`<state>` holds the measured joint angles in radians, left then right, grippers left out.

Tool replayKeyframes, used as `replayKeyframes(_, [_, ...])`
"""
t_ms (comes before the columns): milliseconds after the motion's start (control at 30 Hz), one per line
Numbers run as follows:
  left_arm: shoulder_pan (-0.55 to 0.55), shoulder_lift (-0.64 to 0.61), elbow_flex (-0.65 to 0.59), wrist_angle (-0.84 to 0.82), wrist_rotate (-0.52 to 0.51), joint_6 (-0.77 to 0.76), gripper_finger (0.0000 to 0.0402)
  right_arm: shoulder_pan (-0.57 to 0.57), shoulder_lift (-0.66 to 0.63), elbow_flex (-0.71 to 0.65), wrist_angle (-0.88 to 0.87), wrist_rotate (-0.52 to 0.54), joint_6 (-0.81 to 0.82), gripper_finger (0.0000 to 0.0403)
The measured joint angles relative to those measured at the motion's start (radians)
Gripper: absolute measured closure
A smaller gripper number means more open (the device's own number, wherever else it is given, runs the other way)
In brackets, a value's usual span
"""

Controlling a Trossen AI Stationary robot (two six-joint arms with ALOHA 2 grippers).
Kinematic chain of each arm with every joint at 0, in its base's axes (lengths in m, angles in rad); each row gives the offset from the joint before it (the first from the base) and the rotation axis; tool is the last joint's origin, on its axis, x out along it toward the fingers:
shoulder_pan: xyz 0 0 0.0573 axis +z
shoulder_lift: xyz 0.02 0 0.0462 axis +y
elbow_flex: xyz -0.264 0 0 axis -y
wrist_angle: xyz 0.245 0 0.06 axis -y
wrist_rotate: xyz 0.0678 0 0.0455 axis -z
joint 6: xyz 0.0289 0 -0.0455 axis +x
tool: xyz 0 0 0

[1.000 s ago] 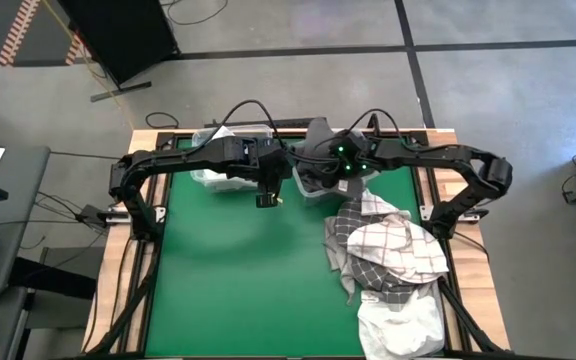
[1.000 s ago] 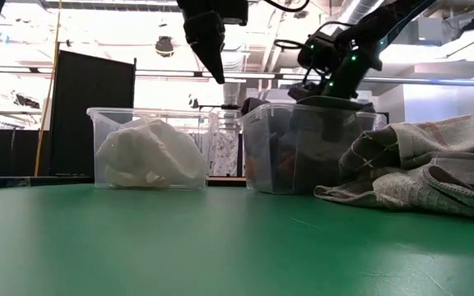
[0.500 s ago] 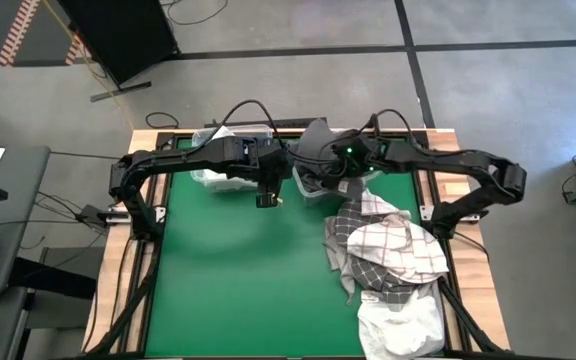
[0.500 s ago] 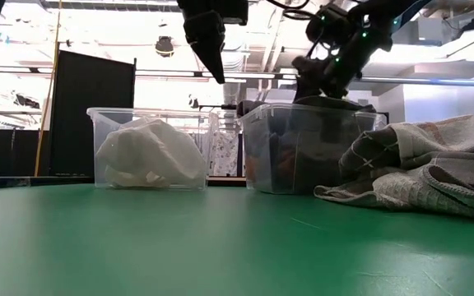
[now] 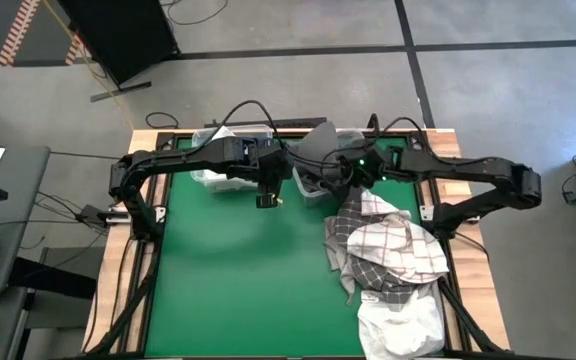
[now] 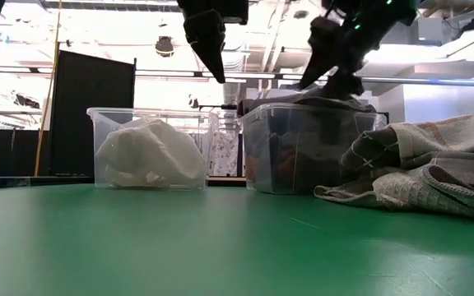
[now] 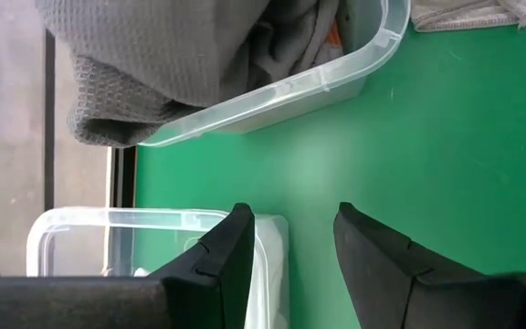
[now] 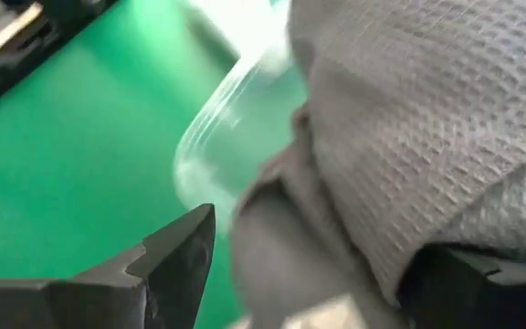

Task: Sort towels by color in basket
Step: Put the gray towel into the right transparent bin

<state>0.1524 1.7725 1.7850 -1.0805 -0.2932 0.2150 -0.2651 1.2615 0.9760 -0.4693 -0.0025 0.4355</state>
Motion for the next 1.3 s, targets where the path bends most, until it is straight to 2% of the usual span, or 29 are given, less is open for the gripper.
replayKeyframes(167, [0.000,0.000,0.000,0.000,0.000,0.027,0.0257,0.108,-0.072,0.000,-0.112,0.000,-0.002,0.0082])
replayKeyframes(400, [0.000,0.001,0.000,0.034,-0.001,0.298,0.0257,0.313,-0.151,0.001,-0.251,0.000,0.039,0.0082])
replayKeyframes(600, [0.000,0.001,0.000,0.064,-0.001,0.238,0.0257,0.492,-0.179,0.001,-0.352,0.001,0.122,0.0082])
replayKeyframes(667, [0.000,0.001,0.000,0.066,-0.001,0.182,0.0257,0.532,-0.178,0.001,-0.363,0.041,0.124,0.0082])
replayKeyframes(733, [0.000,0.001,0.000,0.070,-0.001,0.109,0.0257,0.553,-0.178,0.001,-0.358,0.129,0.116,0.0082])
replayKeyframes(800, [0.000,0.001,0.000,0.070,-0.001,0.045,0.0257,0.545,-0.178,0.001,-0.343,0.209,0.087,0.0082])
replayKeyframes(867, [0.000,0.001,0.000,0.070,-0.001,-0.004,0.0257,0.518,-0.178,0.001,-0.324,0.246,0.051,0.0082])
replayKeyframes(1000, [-0.006,0.001,0.000,0.056,0.018,-0.054,0.0257,0.439,-0.178,0.001,-0.275,0.254,-0.016,0.0082])
replayKeyframes(1300, [-0.050,0.001,0.000,0.014,0.210,-0.132,0.0257,0.179,-0.094,0.001,-0.224,0.254,-0.170,0.0082])
